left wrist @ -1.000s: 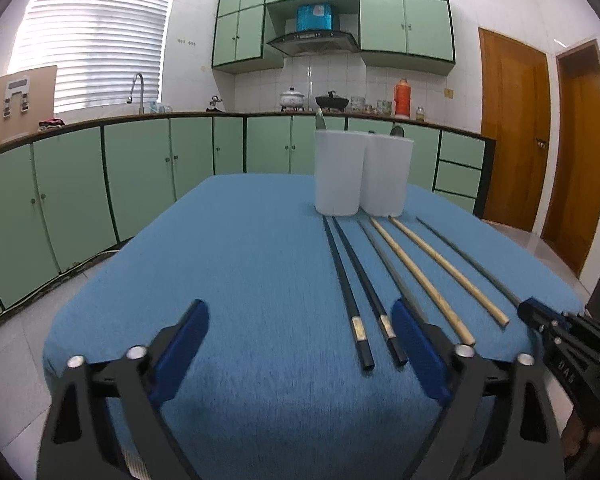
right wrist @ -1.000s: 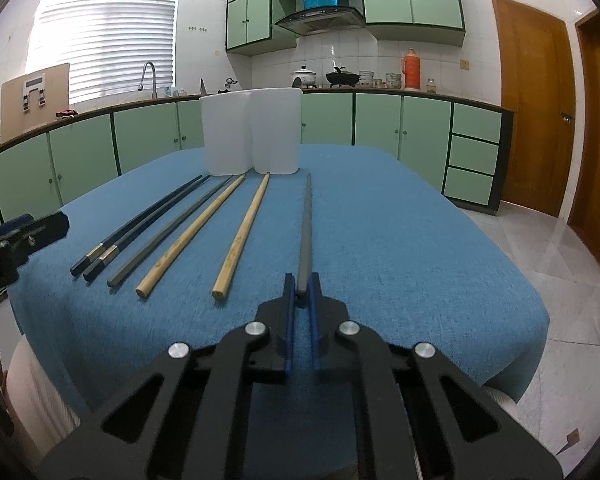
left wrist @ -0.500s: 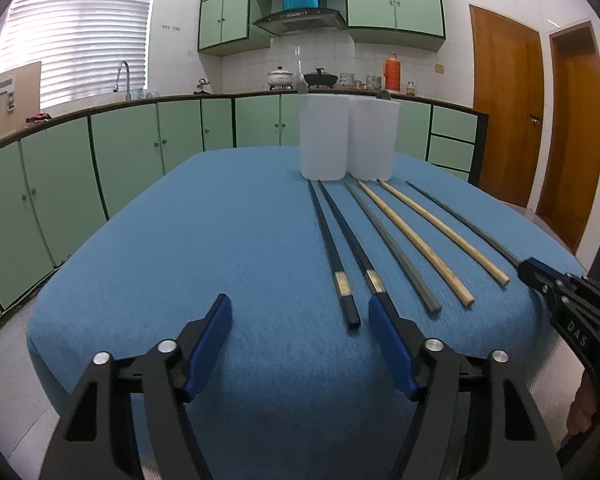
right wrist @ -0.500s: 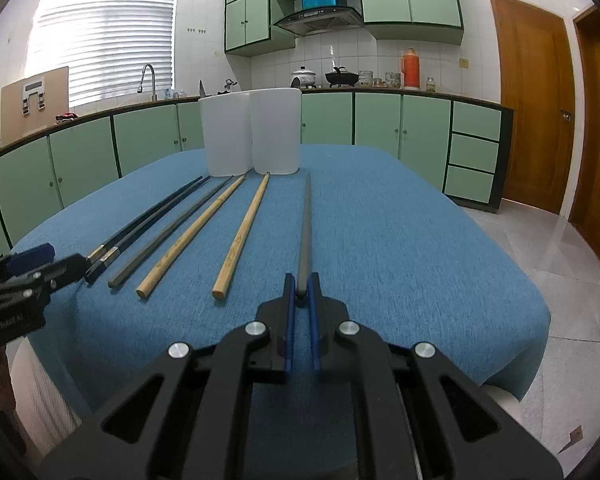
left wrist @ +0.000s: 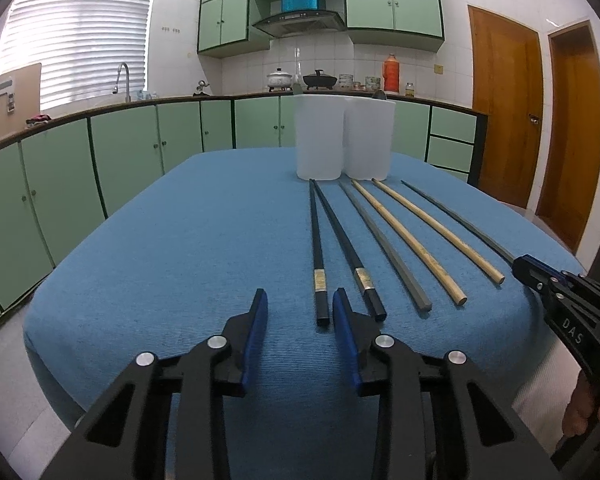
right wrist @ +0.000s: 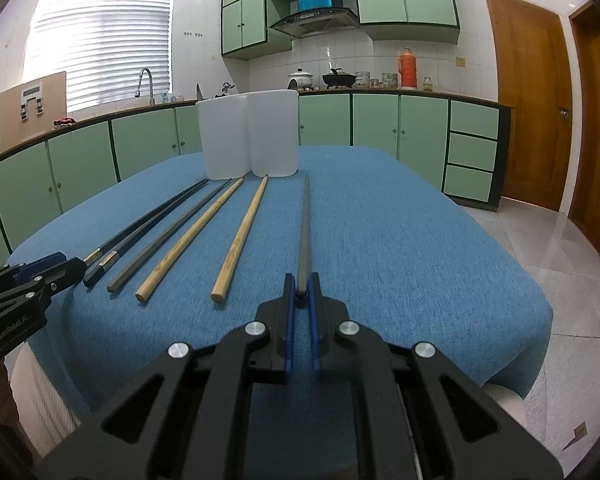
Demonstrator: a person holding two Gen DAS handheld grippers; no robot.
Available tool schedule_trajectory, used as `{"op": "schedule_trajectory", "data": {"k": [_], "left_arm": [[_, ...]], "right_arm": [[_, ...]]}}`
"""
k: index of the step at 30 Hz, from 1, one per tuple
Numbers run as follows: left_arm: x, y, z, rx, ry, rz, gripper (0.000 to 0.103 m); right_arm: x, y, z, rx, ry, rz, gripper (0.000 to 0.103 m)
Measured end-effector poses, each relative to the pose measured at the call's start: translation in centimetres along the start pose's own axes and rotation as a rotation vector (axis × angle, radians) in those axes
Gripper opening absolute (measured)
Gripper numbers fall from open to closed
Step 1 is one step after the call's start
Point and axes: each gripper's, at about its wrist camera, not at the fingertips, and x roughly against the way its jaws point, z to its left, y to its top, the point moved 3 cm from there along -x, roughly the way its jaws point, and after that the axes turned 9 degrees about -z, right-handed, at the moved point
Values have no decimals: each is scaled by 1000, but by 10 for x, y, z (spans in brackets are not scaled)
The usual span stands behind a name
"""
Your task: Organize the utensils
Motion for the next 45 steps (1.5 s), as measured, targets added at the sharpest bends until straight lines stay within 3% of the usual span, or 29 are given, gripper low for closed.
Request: {"op": "schedule_trajectory", "data": {"k": [4, 6, 8, 15, 20, 28, 38, 45], "left_arm": [[2, -1, -4, -7, -14, 3, 24], [2, -1, -6, -4, -31, 7, 12], [3, -2, -10, -7, -40, 11, 7], [5, 2, -10, -4, -34, 13, 7], [18, 16, -7, 0, -29, -31, 7], [37, 67, -1, -19, -21, -146, 6], [50, 147, 4, -23, -66, -292, 6], [32, 191, 11, 2, -99, -307, 6]], "right_arm": [[-1, -1, 0, 3, -2, -5, 6], [-1, -1, 1, 2, -3, -6, 6], [-1, -1, 1, 2, -4, -8, 6], [-2, 2, 0, -4, 5, 3, 5], [1, 14, -5, -10, 18, 3, 5], [17, 61, -14, 8, 42, -73, 5], [18, 145, -33, -14, 101, -156, 5], [3, 193, -33, -4, 130, -136, 5]]}}
